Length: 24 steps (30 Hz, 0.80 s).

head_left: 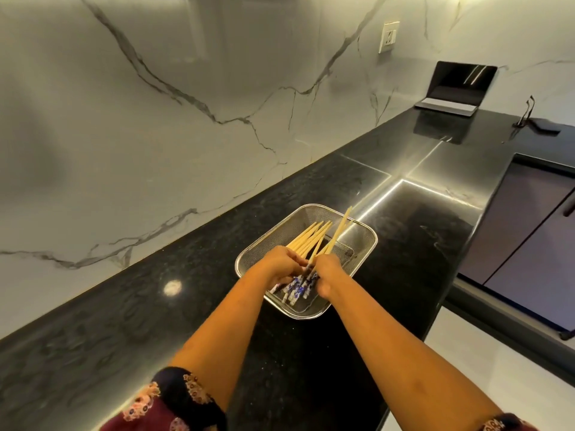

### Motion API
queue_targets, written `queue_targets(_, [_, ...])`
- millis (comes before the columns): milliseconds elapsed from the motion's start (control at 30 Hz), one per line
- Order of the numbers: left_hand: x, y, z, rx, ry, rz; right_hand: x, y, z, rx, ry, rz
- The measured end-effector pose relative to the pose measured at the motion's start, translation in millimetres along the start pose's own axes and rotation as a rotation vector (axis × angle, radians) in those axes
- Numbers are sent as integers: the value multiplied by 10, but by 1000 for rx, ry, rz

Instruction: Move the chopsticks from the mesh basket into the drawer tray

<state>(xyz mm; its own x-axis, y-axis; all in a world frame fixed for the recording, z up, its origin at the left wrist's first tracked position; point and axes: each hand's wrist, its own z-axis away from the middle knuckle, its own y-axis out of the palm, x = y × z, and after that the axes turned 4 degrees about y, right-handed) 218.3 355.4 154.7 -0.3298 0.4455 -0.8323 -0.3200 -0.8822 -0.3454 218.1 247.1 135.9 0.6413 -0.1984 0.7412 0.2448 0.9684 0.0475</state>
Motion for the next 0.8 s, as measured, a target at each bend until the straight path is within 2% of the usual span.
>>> queue_targets(67, [-48,-47,-19,24,62,-159,-1,-25,14,22,1,-33])
queue_targets(200, [-122,-214,10,131,141,-211,26,-3,29,90,-34,-135])
queue_targets(267, [-132,-295,-34,53,158,-32,23,20,49,146,-54,-184])
queue_targets(333, [-151,-312,-94,-91,148,330,14,41,76,182,-47,-206])
queue_targets(400, [-152,-261,-130,-148,87,570,13,55,115,217,-29,-215])
queue_targets(467, [-96,-166,-173,-118,-16,601,22,61,140,252,-14,-236])
queue_targets(567, [-7,-41,-175,-75,-124,501,7,64,161,299,34,-300])
queue_targets(800, [71,40,-151,-75,-139,557,-52,-3,217,399,77,-266])
